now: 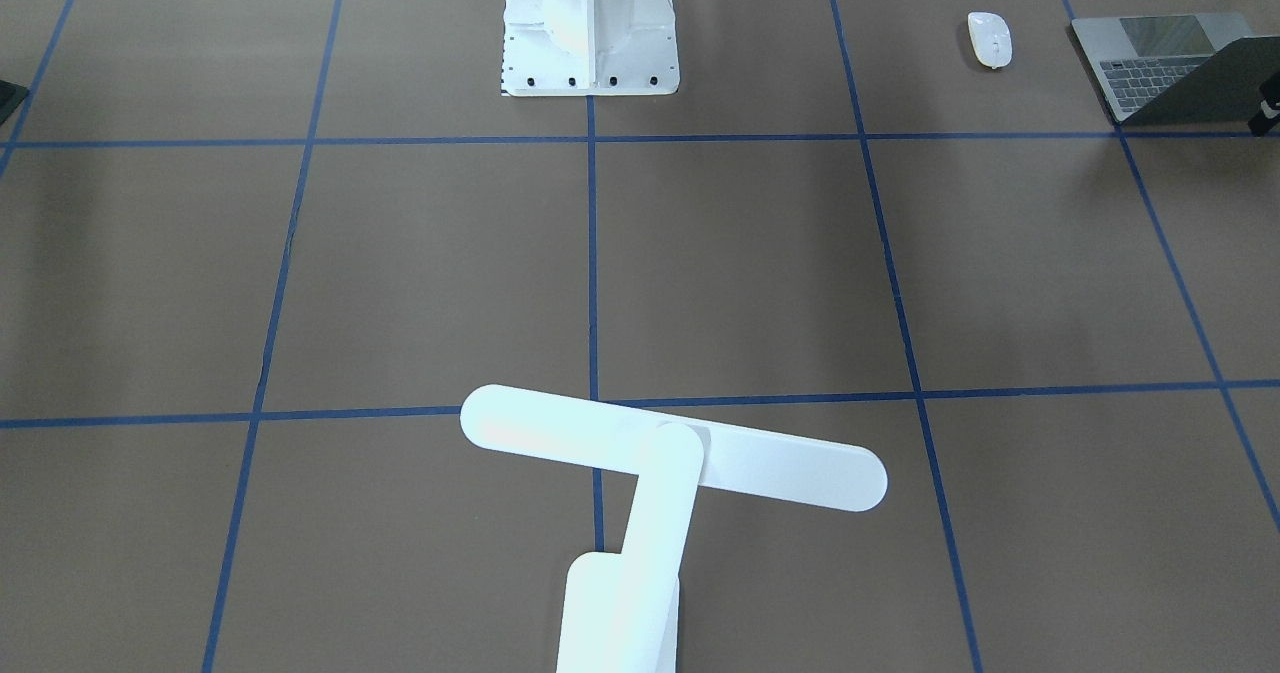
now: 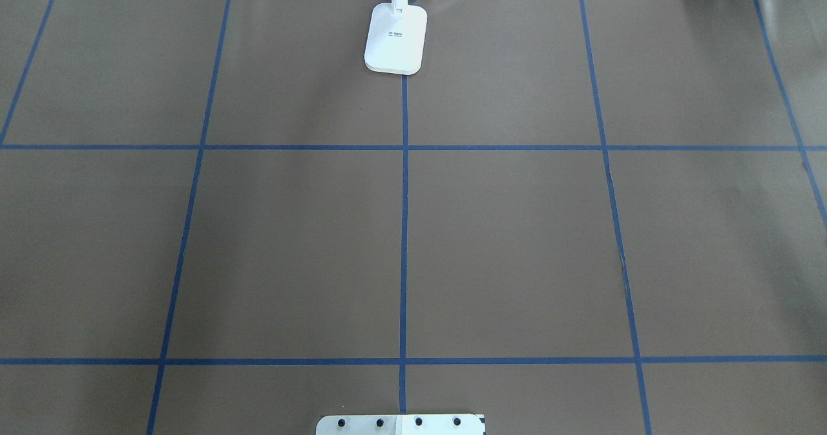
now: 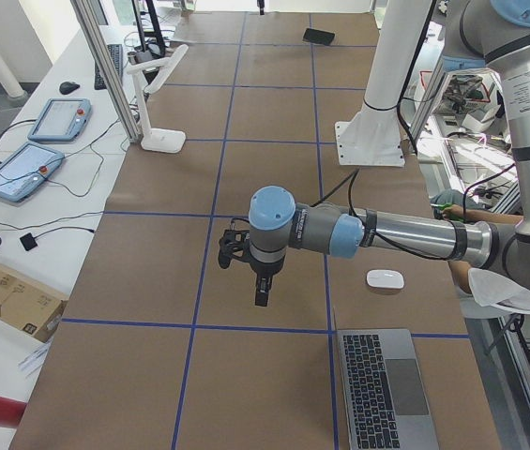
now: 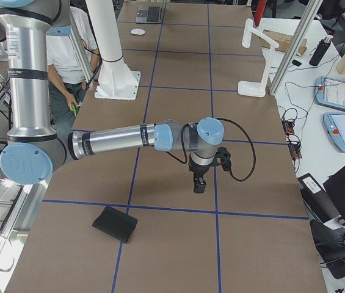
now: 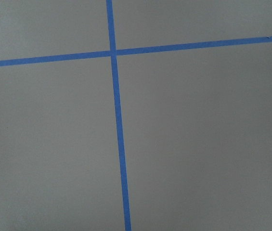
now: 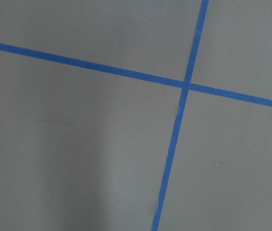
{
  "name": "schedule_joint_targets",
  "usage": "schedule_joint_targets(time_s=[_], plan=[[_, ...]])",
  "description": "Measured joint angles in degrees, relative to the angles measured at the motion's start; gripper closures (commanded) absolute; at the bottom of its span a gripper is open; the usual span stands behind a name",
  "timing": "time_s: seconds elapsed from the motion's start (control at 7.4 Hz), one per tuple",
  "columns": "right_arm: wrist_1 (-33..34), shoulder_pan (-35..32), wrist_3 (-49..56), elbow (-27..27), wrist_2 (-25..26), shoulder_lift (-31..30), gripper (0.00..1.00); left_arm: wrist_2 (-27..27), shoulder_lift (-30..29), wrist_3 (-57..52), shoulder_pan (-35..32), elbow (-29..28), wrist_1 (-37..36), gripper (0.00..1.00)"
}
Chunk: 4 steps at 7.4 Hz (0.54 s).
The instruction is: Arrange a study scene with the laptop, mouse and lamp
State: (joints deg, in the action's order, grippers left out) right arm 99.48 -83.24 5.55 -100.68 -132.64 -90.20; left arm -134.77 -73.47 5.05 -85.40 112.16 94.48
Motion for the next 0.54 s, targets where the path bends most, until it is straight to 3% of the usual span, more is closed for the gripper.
schedule_joint_targets(time_s=[0.54], plan=[[-0.04,0.01,-0.15,-0.08,-2.15,0.48,0.01,0.92,4.40,0.55,-2.25,1.72,0.70,0.00]])
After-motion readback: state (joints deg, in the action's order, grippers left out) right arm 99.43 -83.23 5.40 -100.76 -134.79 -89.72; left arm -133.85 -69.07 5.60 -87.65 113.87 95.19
